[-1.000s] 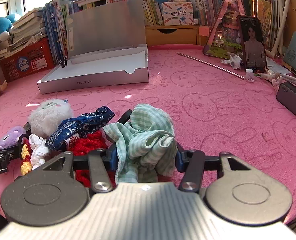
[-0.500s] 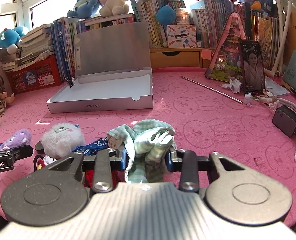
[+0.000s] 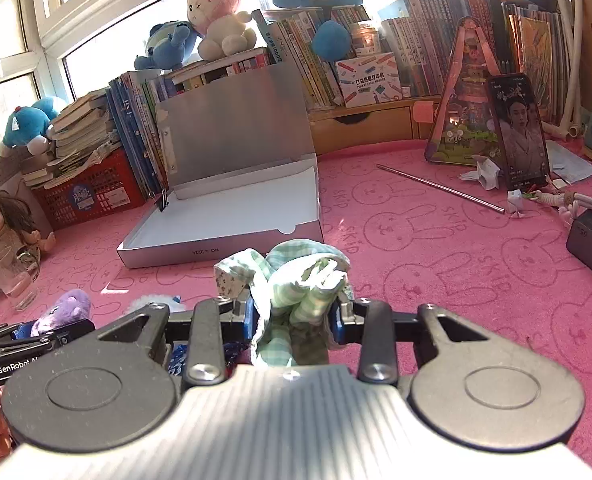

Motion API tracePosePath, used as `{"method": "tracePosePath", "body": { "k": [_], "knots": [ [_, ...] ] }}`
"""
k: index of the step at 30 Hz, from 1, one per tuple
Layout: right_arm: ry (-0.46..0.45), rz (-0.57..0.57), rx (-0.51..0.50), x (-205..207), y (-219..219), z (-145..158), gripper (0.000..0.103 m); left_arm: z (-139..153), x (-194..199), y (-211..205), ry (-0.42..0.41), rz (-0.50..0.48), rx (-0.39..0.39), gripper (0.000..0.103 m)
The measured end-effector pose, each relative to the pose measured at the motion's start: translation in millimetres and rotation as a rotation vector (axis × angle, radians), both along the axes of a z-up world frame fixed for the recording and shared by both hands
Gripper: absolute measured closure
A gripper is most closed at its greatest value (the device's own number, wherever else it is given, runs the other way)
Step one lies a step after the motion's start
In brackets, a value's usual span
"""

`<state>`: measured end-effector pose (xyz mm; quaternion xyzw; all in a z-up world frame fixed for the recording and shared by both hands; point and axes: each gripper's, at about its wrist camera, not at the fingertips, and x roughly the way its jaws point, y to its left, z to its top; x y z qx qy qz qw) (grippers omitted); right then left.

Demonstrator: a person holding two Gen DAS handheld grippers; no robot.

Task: Organize objects
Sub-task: 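Lift and carry cloth in right tool while left tool carries plush into white box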

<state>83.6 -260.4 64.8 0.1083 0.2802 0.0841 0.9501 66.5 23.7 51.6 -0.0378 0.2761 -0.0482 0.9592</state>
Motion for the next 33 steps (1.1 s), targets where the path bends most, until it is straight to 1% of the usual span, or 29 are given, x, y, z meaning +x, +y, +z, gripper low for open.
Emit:
{"method": "tracePosePath", "body": {
  "k": [2, 7, 9, 16, 21, 25, 31, 33],
  "knots": [
    [0.001, 0.008, 0.018, 8, -3, 5, 0.064, 6, 9, 3, 0.002, 0.003, -0.009, 0.034],
    [0.018, 0.031, 0.072, 34, -9, 15, 0.064, 25, 32, 11, -0.036, 0.007, -0.014, 0.034],
    [0.029, 0.034, 0.101, 45, -12, 18, 0.064, 33, 42, 15, -0.046, 0.004, -0.036, 0.034],
    [0.053, 0.046, 0.142, 79, -14, 23, 0.064, 46, 80, 29, -0.033, -0.002, -0.083, 0.034],
    [0.099, 0.064, 0.214, 110, -17, 18, 0.064, 44, 109, 32, -0.009, 0.002, -0.101, 0.034],
    [0.108, 0.064, 0.220, 132, -14, 14, 0.064, 38, 131, 31, -0.002, 0.012, -0.104, 0.034],
    [0.139, 0.064, 0.272, 166, -7, 3, 0.063, 28, 160, 23, 0.003, 0.031, -0.072, 0.034],
    [0.143, 0.065, 0.266, 174, -2, -2, 0.063, 23, 170, 20, 0.011, 0.045, -0.040, 0.034]
  ]
}}
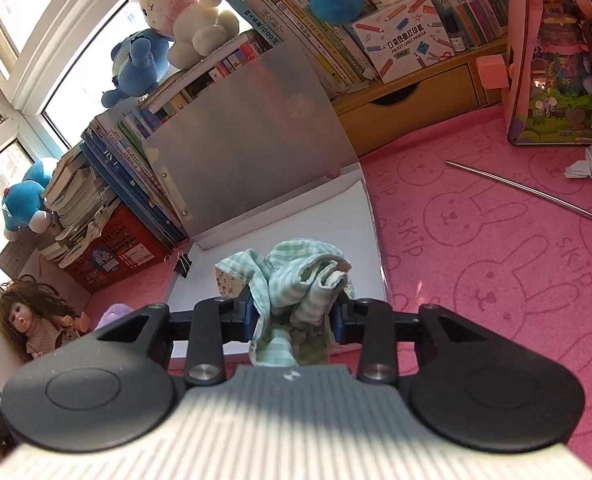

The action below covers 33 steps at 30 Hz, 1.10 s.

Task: Organize objects
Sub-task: 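Lift and carry cloth in right tool while left tool carries plush into white box, then open right tool to drop cloth in box while left tool releases plush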

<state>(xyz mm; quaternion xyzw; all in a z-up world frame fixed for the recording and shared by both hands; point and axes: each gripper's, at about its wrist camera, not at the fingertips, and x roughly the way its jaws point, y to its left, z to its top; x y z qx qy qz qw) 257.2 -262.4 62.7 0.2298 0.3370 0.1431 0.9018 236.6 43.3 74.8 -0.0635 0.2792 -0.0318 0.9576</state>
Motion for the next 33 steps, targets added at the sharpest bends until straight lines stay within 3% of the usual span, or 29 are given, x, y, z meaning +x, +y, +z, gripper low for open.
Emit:
{"method": "tracePosePath", "body": {
  "k": [5, 21, 24, 27, 33],
  "knots": [
    [-0.018, 0.010, -0.056, 18, 15, -10, 0.062, -12, 22, -7, 0.012, 0.021, 0.065, 0.034],
    [-0.002, 0.012, -0.123, 53, 36, -40, 0.059, -42, 56, -11, 0.060, 0.022, 0.075, 0.033],
    [-0.021, 0.020, -0.125, 51, 38, -40, 0.035, -40, 53, -13, 0.042, 0.011, 0.072, 0.031],
    [-0.052, 0.032, -0.139, 45, 41, -36, 0.021, -36, 50, -15, 0.026, 0.004, 0.063, 0.019],
    [-0.090, 0.041, -0.152, 37, 44, -25, 0.015, -28, 42, -18, 0.016, -0.010, 0.077, 0.016]
  ]
}}
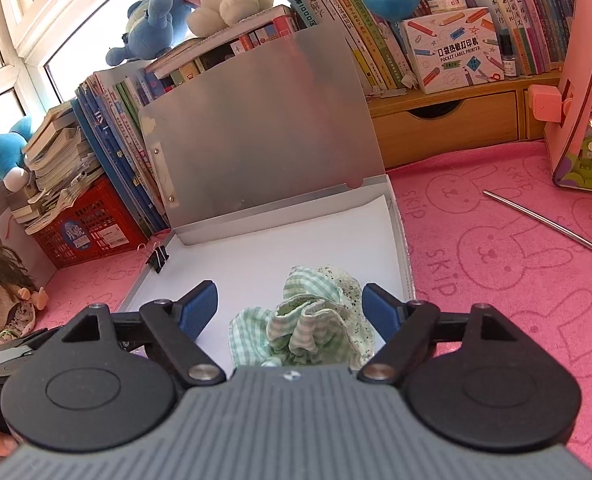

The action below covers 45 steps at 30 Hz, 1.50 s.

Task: Organize objects
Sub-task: 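Open right tool to drop cloth in box while left tool releases plush, then withdraw both tools from the box back toward the pile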

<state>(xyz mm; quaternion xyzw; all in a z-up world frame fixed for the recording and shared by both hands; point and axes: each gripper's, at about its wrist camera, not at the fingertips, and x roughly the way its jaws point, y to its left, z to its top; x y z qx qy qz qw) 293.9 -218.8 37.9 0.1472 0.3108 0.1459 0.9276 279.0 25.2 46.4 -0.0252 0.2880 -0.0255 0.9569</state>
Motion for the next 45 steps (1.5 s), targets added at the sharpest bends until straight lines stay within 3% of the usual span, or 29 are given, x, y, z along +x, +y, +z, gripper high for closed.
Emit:
{"method": "tracePosePath", "body": {
  "k": [16, 45],
  "knots": [
    [-0.044, 0.045, -0.040, -47, -10, 12, 0.009, 16, -58, -6, -0.061, -0.091, 0.025, 0.013],
    [-0.084, 0.082, -0.143, -136, -31, -1, 0.007, -7, -156, -4, -0.061, -0.182, 0.047, 0.013]
  ]
}}
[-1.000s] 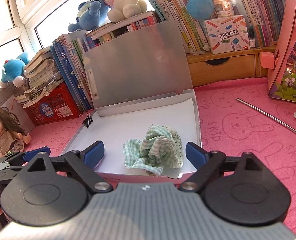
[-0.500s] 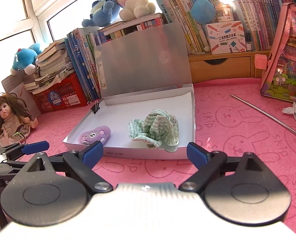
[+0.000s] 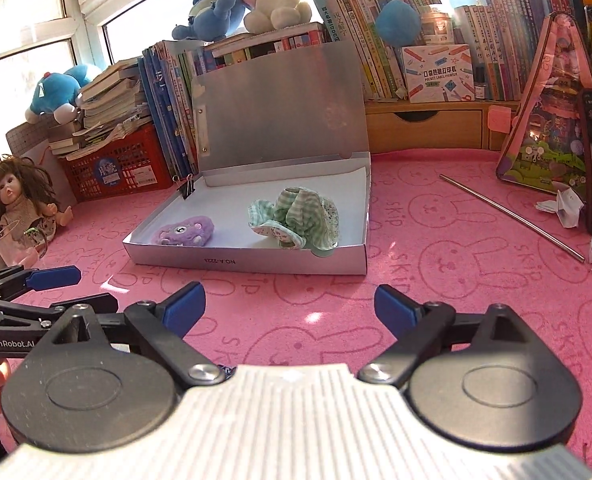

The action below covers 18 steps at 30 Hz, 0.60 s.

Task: Organize objects
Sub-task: 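Withdraw both tools from the box back toward the pile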

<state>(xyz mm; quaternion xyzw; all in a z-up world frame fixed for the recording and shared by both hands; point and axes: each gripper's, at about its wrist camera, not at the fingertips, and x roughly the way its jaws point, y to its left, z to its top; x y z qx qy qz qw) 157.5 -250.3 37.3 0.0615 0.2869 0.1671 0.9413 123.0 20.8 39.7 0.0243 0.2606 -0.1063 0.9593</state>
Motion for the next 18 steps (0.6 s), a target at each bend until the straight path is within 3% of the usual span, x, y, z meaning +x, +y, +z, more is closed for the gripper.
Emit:
{"method": "tracePosePath", "body": {
  "k": [18],
  "knots": [
    [-0.025, -0.017, -0.071, -45, 3, -22, 0.007, -19, -50, 12, -0.001, 0.033, 0.031, 0.013]
  ]
}}
